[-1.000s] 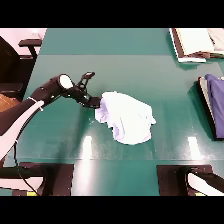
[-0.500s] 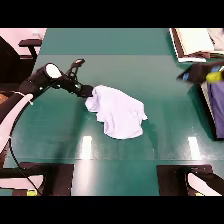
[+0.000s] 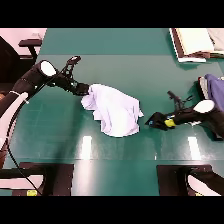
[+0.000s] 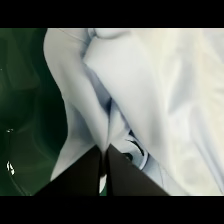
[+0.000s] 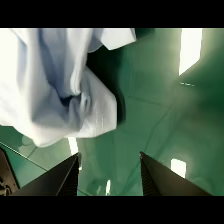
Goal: Fold the shirts.
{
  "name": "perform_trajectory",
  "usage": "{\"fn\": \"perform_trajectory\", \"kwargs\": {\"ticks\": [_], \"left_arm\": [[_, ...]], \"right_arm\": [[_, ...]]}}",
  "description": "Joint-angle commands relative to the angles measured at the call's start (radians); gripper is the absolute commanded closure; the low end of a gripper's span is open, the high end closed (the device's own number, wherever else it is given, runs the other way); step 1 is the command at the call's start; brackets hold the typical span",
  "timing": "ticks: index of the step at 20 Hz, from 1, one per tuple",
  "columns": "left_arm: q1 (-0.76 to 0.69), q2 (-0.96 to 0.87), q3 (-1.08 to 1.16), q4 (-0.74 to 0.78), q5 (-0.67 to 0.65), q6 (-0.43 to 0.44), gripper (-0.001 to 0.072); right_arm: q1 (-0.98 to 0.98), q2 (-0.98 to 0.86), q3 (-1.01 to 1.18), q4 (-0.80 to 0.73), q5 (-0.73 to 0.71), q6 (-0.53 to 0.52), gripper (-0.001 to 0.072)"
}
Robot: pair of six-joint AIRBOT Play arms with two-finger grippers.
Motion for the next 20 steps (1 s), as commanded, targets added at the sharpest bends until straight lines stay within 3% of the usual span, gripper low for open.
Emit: {"fn": "perform_trajectory", "kwargs": {"ticks": [1, 4, 8, 9, 10, 13, 17, 20], "left_arm": [[0.001, 0.001, 0.001, 0.002, -0.004, 0.001, 0.0680], [0.001, 0.001, 0.001, 0.003, -0.005, 0.002, 0.0681], [0.001, 0.001, 0.001, 0.003, -0.002, 0.002, 0.0680], [0.001, 0.001, 0.001, 0.003, -0.003, 0.002, 0.0681], [0.001, 0.002, 0.002, 0.005, -0.006, 0.002, 0.0681], [0.009, 0.058, 0.005, 0.086, -0.003, 0.000, 0.0681], [0.095, 0.243, 0.079, 0.148, -0.004, 0.001, 0.0681], [0.140, 0.406, 0.169, 0.148, -0.002, 0.002, 0.0681]], "right_arm": [[0.097, -0.103, -0.052, 0.130, -0.148, -0.053, 0.0273], [0.138, -0.181, -0.051, 0.307, -0.225, -0.141, 0.0273], [0.180, -0.254, 0.021, 0.313, -0.236, -0.150, 0.0285], [0.192, -0.267, 0.050, 0.288, -0.245, -0.150, 0.0439], [0.202, -0.271, 0.077, 0.249, -0.254, -0.150, 0.0695], [0.182, -0.215, 0.171, 0.121, -0.248, -0.139, 0.0695], [0.045, -0.011, 0.359, -0.129, -0.154, -0.040, 0.0695], [-0.087, 0.132, 0.535, -0.185, -0.064, -0.040, 0.0695]]}}
